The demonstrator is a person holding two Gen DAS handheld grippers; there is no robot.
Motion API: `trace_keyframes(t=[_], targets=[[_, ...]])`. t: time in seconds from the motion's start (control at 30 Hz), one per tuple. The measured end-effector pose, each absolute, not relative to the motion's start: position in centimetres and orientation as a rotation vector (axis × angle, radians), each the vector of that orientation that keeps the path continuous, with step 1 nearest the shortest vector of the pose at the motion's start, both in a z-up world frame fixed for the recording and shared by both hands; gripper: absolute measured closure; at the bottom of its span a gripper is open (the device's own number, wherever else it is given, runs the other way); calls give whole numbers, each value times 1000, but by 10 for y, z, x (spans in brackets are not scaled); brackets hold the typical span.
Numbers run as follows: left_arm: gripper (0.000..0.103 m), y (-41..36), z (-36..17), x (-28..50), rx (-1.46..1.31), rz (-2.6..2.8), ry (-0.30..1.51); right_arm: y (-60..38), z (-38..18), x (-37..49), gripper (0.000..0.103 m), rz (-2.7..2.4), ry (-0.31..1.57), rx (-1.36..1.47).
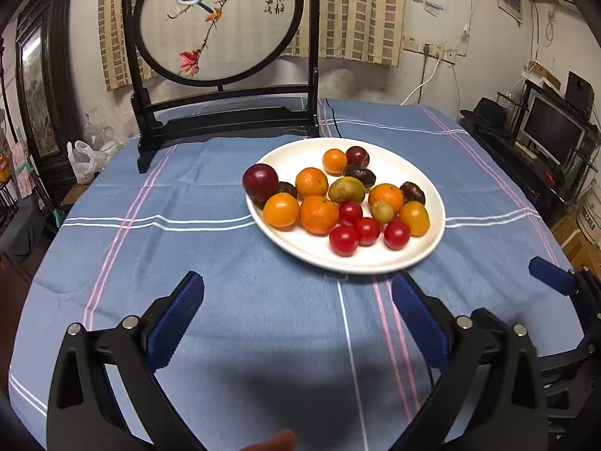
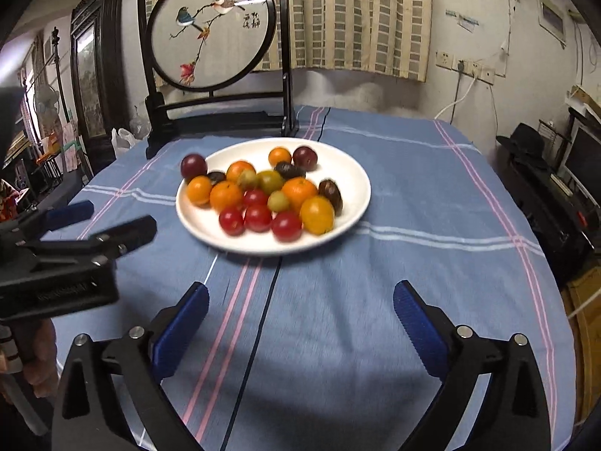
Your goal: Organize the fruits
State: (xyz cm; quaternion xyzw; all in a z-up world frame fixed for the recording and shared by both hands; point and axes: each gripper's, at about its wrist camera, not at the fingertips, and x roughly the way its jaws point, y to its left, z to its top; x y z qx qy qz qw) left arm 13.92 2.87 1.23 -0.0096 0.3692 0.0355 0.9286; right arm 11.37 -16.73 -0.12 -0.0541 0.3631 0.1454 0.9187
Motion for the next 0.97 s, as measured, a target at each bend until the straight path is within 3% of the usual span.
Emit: trace_keyframes(t=[0.53, 0.97], targets=[[5, 28, 11, 90, -27, 47, 728, -163, -6, 79, 4, 291, 751, -105], [5, 39, -25, 102, -34, 80, 818, -165, -35, 89, 4, 263, 839, -112]])
